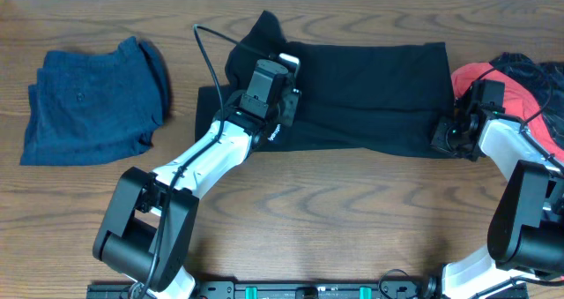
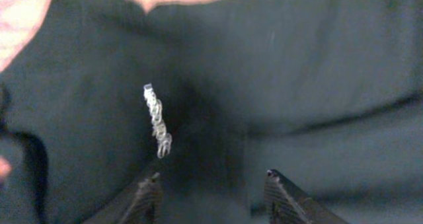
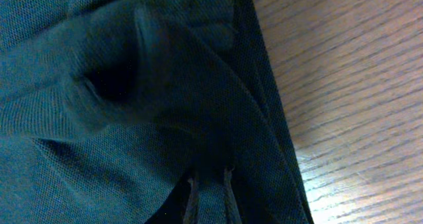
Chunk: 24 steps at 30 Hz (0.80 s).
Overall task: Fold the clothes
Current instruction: 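Grasp the shirt's left side with the left gripper and fold it rightward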
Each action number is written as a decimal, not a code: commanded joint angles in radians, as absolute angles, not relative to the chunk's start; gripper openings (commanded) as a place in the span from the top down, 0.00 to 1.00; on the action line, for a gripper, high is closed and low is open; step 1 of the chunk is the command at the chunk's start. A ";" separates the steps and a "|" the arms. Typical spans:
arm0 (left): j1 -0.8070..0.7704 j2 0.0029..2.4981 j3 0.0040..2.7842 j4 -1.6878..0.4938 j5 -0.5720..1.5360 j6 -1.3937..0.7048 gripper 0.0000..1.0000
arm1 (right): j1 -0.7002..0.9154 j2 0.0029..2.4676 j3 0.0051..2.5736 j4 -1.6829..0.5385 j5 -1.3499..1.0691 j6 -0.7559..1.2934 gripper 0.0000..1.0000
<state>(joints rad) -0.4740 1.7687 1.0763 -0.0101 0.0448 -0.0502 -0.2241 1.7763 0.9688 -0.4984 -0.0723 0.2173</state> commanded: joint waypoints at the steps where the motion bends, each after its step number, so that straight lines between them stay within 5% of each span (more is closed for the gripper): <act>1: -0.452 1.745 1.092 -0.057 0.032 -0.045 0.43 | -0.221 1.769 0.960 -0.502 -0.076 0.216 0.87; 12: -0.427 1.745 1.080 -0.334 0.033 -0.045 0.39 | -0.221 1.769 0.961 -0.463 -0.076 0.212 0.82; 24: -0.305 1.745 0.962 -0.334 0.033 -0.088 0.39 | -0.222 1.769 1.002 -0.226 -0.080 0.212 0.70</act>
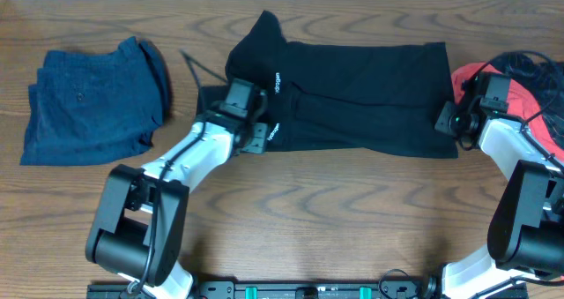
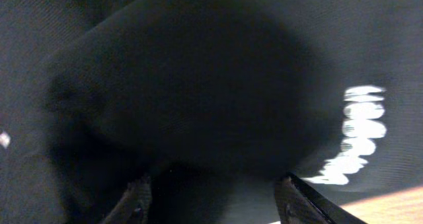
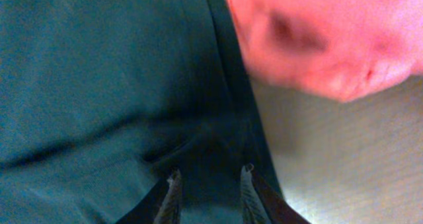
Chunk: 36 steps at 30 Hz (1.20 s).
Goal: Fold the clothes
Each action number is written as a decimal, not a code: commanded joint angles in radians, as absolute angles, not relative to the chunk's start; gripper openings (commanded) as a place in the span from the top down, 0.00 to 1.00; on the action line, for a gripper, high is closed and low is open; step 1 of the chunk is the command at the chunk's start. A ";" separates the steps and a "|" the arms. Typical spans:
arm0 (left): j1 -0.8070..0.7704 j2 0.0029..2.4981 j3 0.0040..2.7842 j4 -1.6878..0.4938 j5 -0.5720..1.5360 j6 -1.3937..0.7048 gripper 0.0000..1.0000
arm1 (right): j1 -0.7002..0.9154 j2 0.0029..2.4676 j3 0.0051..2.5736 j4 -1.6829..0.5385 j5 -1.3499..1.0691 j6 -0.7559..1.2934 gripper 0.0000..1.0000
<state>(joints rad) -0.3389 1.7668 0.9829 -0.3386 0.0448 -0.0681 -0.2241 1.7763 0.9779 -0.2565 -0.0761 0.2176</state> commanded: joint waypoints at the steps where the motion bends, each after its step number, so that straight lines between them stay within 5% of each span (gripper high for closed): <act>1: -0.295 1.745 0.958 -0.335 0.033 -0.088 0.39 | -0.222 1.769 1.002 -0.213 -0.080 0.212 0.70; 10: -0.287 1.745 0.952 -0.343 0.034 -0.088 0.38 | -0.221 1.769 1.000 -0.228 -0.080 0.186 0.60; 27: -0.287 1.745 0.952 -0.343 0.034 -0.088 0.39 | -0.199 1.832 0.999 -0.213 -0.089 0.178 0.61; 31: -0.287 1.745 0.952 -0.343 0.034 -0.088 0.39 | -0.195 1.848 0.999 -0.201 -0.110 0.178 0.70; 35: -0.287 1.745 0.952 -0.343 0.033 -0.088 0.39 | -0.195 1.848 1.000 -0.191 -0.110 0.178 0.99; 36: -0.287 1.745 0.952 -0.343 0.033 -0.088 0.39 | -0.195 1.848 1.000 -0.193 -0.110 0.178 0.99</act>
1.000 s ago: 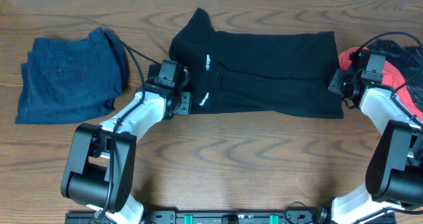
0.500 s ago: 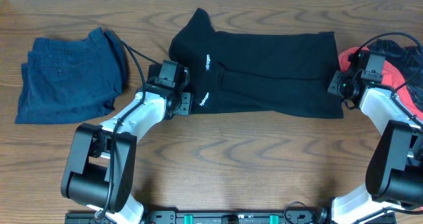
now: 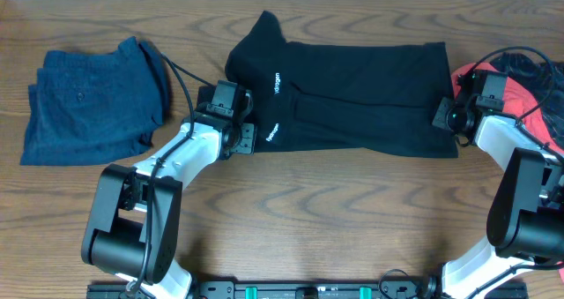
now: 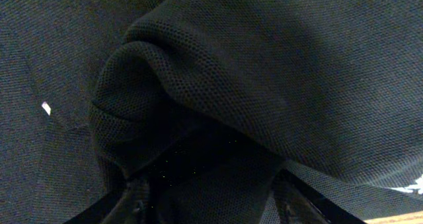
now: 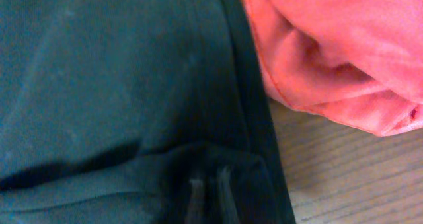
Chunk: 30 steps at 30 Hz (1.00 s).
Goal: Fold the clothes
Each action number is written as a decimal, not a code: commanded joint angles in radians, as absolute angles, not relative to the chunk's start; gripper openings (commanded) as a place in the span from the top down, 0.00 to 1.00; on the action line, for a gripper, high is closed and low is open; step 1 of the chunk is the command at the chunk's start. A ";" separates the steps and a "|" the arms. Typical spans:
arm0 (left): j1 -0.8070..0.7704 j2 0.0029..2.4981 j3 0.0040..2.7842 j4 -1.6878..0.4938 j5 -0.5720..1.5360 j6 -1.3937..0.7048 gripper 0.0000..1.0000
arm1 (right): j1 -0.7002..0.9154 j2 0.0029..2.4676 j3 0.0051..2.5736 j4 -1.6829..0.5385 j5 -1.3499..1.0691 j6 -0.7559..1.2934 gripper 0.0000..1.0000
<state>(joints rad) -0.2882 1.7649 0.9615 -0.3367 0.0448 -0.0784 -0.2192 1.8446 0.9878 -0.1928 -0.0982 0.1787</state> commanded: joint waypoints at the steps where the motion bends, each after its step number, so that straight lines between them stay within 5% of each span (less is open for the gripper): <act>1: -0.287 1.745 0.952 -0.343 0.034 -0.088 0.38 | -0.195 1.848 1.000 -0.194 -0.110 0.178 0.99; 20: -0.287 1.745 0.952 -0.343 0.033 -0.088 0.39 | -0.197 1.811 1.028 -0.039 -0.050 0.258 0.98; 26: -0.287 1.745 0.952 -0.344 0.033 -0.087 0.38 | -0.197 1.811 1.028 -0.118 0.019 0.257 0.71; 30: -0.286 1.745 0.952 -0.343 0.033 -0.087 0.38 | -0.200 1.803 1.028 -0.203 -0.041 0.244 0.67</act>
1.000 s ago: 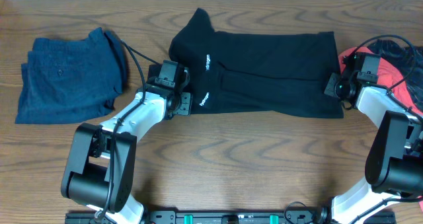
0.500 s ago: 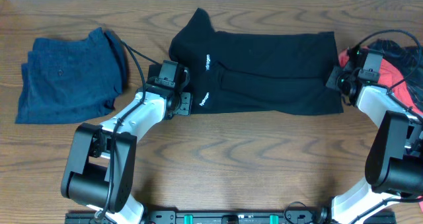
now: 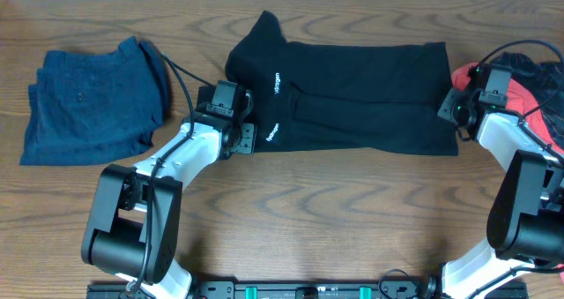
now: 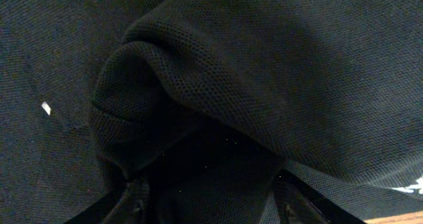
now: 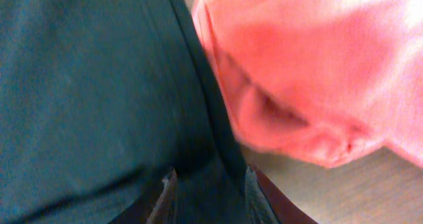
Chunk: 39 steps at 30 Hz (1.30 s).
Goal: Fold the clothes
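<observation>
A black shirt point(image 3: 352, 96) lies spread flat across the middle of the table, white lettering near its left end. My left gripper point(image 3: 247, 131) sits low on that left end. In the left wrist view it point(image 4: 213, 194) is open, its fingers point(image 4: 135, 192) wide apart around a bunched fold of black mesh fabric point(image 4: 198, 85). My right gripper point(image 3: 448, 112) is at the shirt's right edge. In the right wrist view it point(image 5: 208, 191) is open, with the shirt's edge point(image 5: 99, 85) lying between its fingers.
A folded dark blue garment point(image 3: 88, 100) lies at the left. A red garment point(image 3: 529, 96) is heaped at the right edge, touching the black shirt's hem point(image 5: 297, 85), with dark cloth and a cable point(image 3: 520, 56) behind it. Bare wooden table point(image 3: 352, 211) stretches in front.
My right gripper was shut on the black shirt's right edge and is now open, a little farther back beside the red garment. The left gripper and the shirt have not moved.
First my left gripper was open over the shirt's middle-left and the right was shut on its right corner. Then the left stood nearer the left end and the right was open. Then the left was open around a fold at that end while the right was shut on the edge; now it is open.
</observation>
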Each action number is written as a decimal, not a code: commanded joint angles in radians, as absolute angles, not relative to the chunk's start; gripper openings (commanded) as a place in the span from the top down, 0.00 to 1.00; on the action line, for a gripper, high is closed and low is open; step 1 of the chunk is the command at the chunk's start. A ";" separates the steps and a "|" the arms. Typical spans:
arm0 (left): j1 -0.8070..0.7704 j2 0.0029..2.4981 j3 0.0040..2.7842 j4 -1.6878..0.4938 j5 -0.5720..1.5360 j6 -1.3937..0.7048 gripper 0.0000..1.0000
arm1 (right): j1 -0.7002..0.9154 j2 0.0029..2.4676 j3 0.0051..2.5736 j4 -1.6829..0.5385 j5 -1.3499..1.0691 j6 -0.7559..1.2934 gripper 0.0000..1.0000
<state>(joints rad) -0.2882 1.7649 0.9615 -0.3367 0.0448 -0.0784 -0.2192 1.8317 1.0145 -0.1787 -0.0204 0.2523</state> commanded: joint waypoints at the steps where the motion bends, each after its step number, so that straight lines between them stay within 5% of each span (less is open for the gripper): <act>1: -0.286 1.745 0.952 -0.343 0.033 -0.087 0.39 | -0.200 1.802 1.028 -0.220 -0.060 0.233 0.67; 9: -0.286 1.745 0.952 -0.350 0.032 -0.087 0.38 | -0.195 1.802 1.027 -0.323 -0.191 0.179 0.65; 24: -0.284 1.745 0.854 -0.379 -0.045 -0.091 0.38 | -0.195 1.820 1.017 -0.529 -0.041 0.133 0.61; 39: -0.284 1.745 0.851 -0.770 0.042 -0.155 0.38 | -0.202 1.819 1.017 -0.813 0.134 0.210 0.63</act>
